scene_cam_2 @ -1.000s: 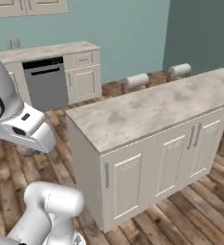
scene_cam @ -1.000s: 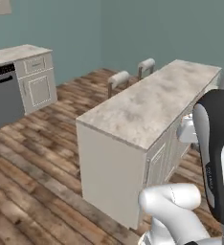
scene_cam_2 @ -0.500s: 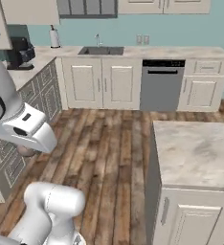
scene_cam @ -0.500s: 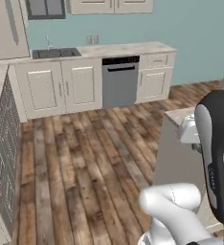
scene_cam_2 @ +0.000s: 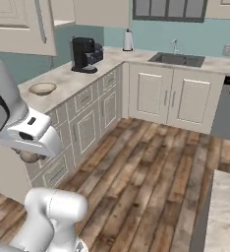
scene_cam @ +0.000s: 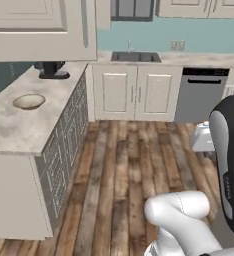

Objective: Pick the egg and butter from the fridge and place them by the bowl for mixing.

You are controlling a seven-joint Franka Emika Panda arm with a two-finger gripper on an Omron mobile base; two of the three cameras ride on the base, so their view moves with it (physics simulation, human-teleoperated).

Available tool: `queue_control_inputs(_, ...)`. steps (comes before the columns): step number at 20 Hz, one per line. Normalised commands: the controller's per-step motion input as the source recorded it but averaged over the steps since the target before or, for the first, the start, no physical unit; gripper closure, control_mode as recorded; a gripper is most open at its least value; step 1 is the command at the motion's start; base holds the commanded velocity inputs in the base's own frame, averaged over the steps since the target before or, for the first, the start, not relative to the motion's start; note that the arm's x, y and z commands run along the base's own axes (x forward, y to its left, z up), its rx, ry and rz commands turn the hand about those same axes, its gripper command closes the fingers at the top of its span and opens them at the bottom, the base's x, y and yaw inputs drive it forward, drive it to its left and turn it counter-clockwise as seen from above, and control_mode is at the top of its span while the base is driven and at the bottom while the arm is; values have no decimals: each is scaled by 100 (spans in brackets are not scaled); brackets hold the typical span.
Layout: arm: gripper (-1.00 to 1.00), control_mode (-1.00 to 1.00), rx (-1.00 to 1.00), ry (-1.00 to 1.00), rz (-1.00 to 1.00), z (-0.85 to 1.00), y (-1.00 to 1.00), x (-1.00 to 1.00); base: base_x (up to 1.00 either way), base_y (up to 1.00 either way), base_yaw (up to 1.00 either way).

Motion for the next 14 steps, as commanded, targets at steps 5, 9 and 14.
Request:
queue_control_inputs(5,100,100,0,0,0,0,0,0,100,-55,6)
queue_control_inputs(9,100,100,0,0,0,0,0,0,100,-21,0)
queue_control_inputs(14,100,100,0,0,0,0,0,0,100,-15,0)
